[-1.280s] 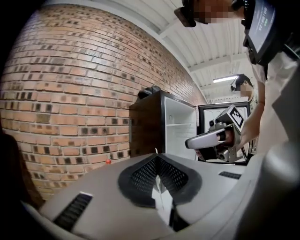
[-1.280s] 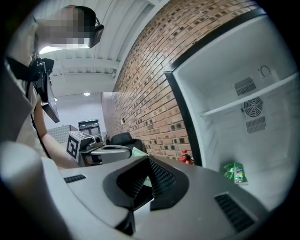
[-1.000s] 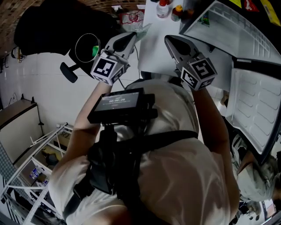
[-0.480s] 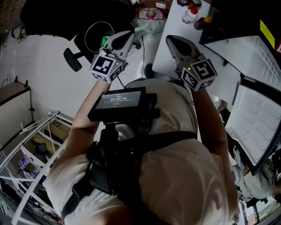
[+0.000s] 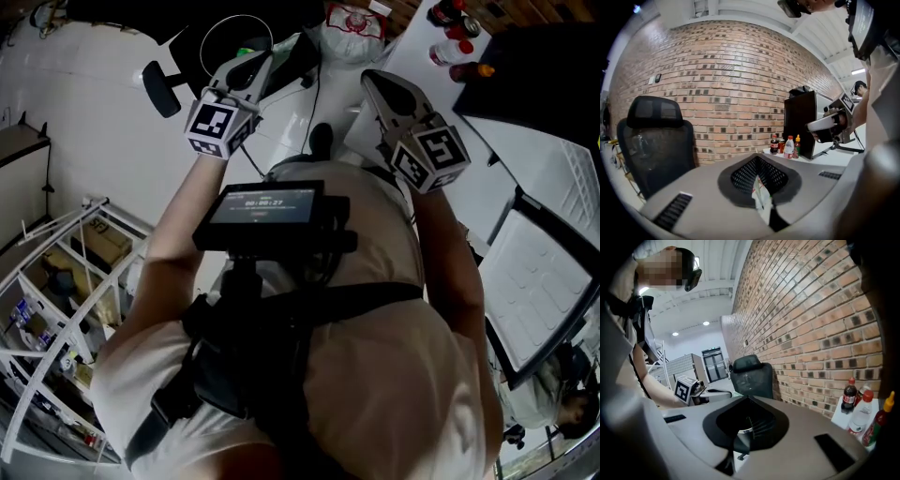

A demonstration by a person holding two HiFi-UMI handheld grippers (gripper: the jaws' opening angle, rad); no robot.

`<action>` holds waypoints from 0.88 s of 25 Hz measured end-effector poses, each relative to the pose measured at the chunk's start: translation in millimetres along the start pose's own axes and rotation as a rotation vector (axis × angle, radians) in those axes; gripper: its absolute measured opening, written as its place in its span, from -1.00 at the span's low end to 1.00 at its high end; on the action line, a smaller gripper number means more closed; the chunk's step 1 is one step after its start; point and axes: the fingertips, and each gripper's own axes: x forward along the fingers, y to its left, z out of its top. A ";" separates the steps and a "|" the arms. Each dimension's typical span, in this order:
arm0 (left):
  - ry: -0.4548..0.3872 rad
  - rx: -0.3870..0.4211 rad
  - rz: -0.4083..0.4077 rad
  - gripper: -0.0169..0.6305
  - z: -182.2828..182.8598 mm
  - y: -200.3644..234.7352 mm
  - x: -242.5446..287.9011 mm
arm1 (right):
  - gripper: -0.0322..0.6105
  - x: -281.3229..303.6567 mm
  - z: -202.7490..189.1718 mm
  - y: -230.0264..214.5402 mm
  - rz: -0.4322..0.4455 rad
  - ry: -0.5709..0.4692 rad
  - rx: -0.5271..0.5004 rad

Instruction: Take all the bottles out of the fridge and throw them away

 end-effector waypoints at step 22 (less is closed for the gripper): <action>0.324 0.027 0.170 -0.91 -118.7 126.8 5.9 | -0.88 -10.7 4.1 -5.1 -0.064 0.007 0.012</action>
